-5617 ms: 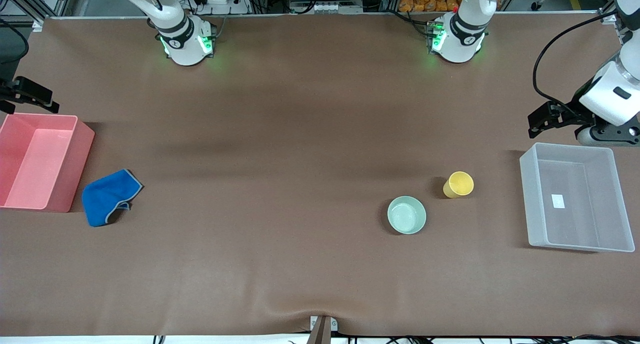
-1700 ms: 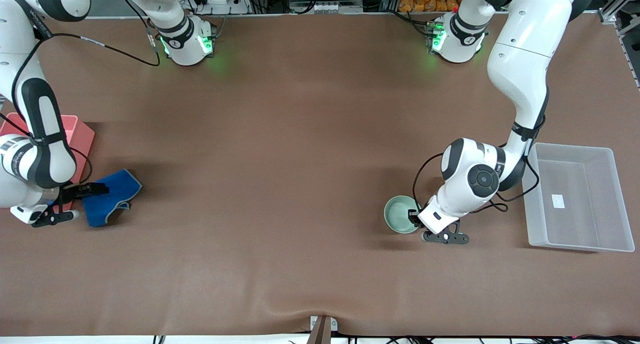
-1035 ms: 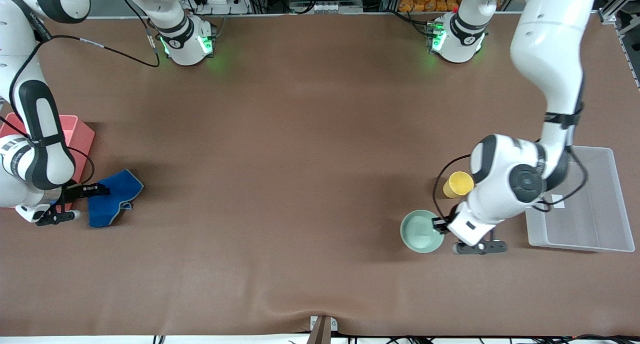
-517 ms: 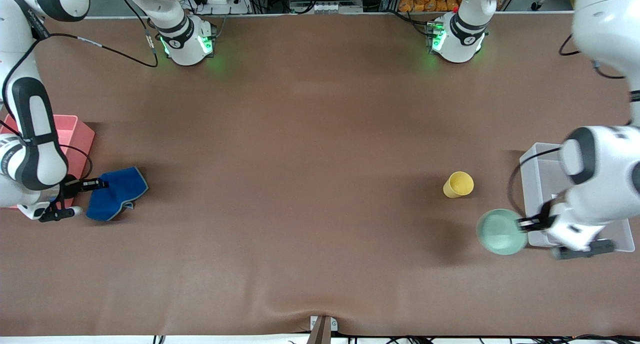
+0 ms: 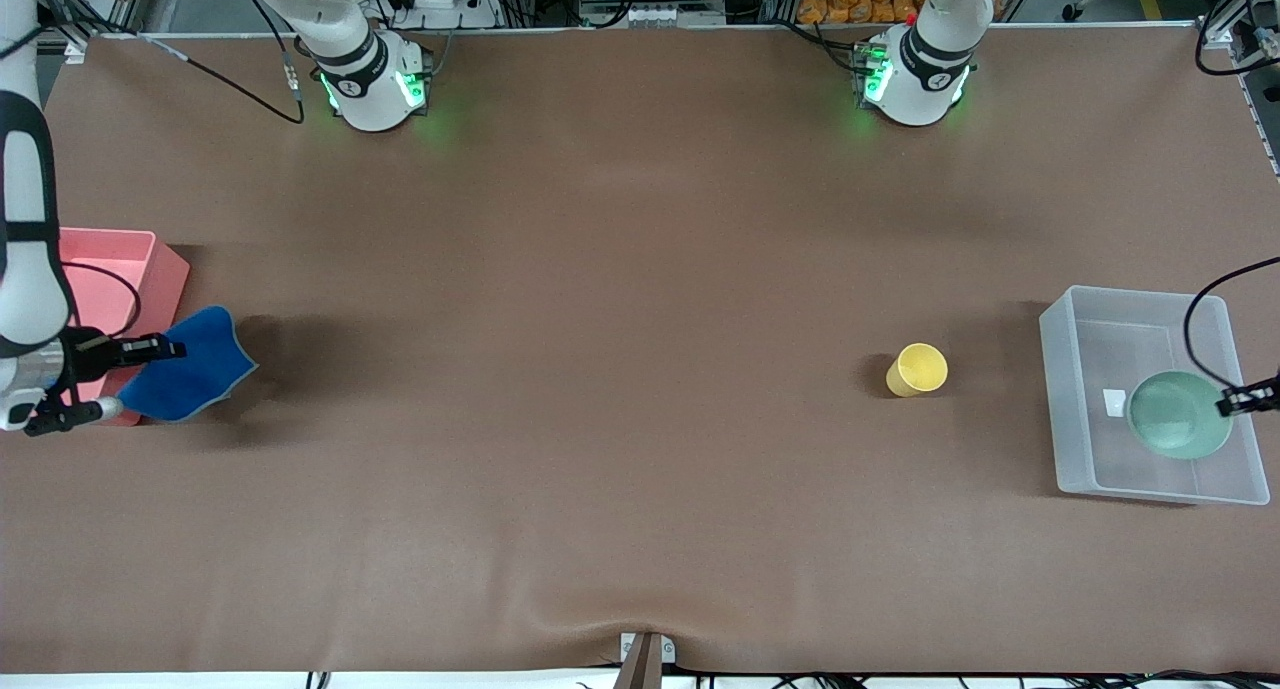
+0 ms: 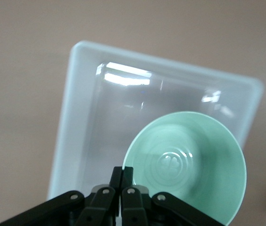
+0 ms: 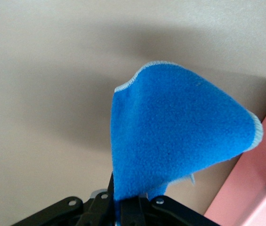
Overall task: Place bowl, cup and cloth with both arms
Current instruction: 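Carry the bowl into the clear bin while the right gripper lifts the cloth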
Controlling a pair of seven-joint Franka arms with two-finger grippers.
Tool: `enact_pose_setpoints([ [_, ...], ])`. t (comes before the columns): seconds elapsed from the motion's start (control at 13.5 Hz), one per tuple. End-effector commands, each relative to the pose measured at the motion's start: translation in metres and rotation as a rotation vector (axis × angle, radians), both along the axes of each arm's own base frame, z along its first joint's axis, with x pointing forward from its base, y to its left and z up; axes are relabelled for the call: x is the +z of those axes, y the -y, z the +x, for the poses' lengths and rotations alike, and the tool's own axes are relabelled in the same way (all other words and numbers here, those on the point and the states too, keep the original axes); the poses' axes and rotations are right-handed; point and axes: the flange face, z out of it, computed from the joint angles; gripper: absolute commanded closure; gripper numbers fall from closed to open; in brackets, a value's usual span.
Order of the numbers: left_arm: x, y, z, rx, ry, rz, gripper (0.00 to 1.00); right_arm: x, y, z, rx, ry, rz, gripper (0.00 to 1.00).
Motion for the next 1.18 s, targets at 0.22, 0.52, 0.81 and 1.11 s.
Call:
enact_pose_setpoints([
  [0.22, -0.047, 0.009, -0.039, -0.078, -0.034, 0.013, 1.0, 0.089, -0.02, -0.028, 0.076, -0.044, -0.062, 1.0],
  [0.52, -0.075, -0.003, -0.07, -0.111, -0.001, 0.017, 1.0, 0.113, -0.002, -0.04, 0.125, -0.083, -0.197, 1.0],
  [0.81, -0.098, -0.014, -0.088, -0.163, 0.017, 0.02, 1.0, 0.117, 0.05, -0.054, 0.138, -0.111, -0.284, 1.0],
  [1.11, -0.108, -0.014, -0.09, -0.176, 0.038, 0.007, 1.0, 0.107, 0.104, -0.071, 0.072, -0.103, -0.301, 1.0],
])
